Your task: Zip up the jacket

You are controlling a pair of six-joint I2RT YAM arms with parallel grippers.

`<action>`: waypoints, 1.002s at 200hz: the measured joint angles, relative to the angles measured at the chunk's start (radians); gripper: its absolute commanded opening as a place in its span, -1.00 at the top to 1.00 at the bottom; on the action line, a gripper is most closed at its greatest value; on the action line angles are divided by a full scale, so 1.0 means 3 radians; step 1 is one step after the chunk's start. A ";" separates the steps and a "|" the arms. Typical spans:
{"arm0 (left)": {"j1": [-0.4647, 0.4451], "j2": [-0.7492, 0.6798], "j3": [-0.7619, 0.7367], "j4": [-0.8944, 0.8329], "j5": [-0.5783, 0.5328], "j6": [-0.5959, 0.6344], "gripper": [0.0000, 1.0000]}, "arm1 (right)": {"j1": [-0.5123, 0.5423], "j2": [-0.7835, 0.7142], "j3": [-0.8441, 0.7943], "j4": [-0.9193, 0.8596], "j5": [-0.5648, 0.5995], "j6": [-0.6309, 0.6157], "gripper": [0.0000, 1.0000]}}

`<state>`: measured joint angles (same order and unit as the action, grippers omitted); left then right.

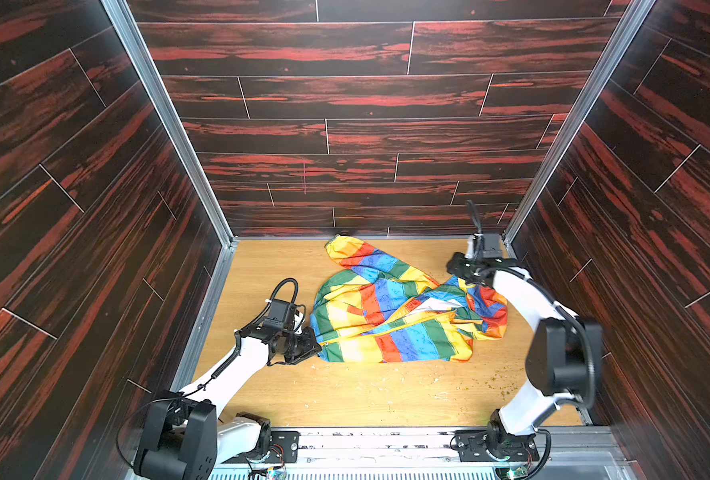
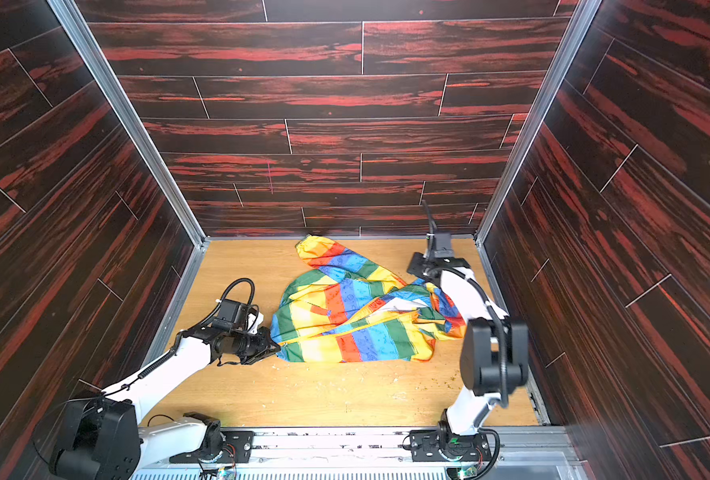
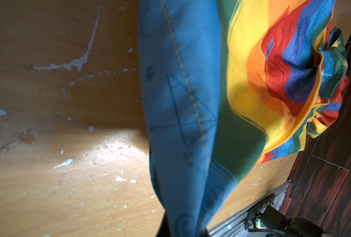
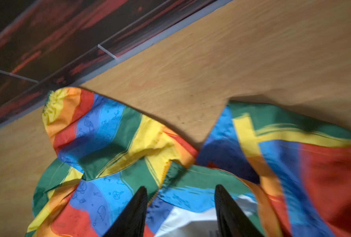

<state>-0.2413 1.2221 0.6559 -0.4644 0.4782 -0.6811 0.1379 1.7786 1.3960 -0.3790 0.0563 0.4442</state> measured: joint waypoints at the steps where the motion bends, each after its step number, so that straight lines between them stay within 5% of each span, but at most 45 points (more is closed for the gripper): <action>1: 0.0000 0.0000 0.0000 0.0000 0.0000 0.0000 1.00 | 0.0006 0.0017 0.0010 -0.0004 0.0001 -0.0001 -0.09; 90: 0.0000 0.0000 -0.0062 0.0034 0.0009 -0.0018 1.00 | 0.0084 0.0896 0.0656 -0.0426 0.0754 -0.0238 -0.25; 136: 0.0000 0.0000 -0.0064 0.0050 0.0014 -0.0025 1.00 | 0.0042 0.1116 0.0754 -0.0435 0.0595 -0.0371 -0.19; 180: 0.0000 0.0000 -0.0065 0.0056 0.0015 -0.0025 1.00 | 0.0045 0.1123 0.0523 -0.0286 0.0178 -0.0420 0.00; 200: 0.0000 0.0000 -0.0069 0.0061 0.0019 -0.0031 1.00 | 0.0045 0.1123 0.0423 -0.0239 0.0052 -0.0429 0.35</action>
<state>-0.2413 1.2221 0.6353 -0.4461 0.4839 -0.6903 0.1513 2.1155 1.5230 -0.4507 0.0719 0.3157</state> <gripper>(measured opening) 0.080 0.440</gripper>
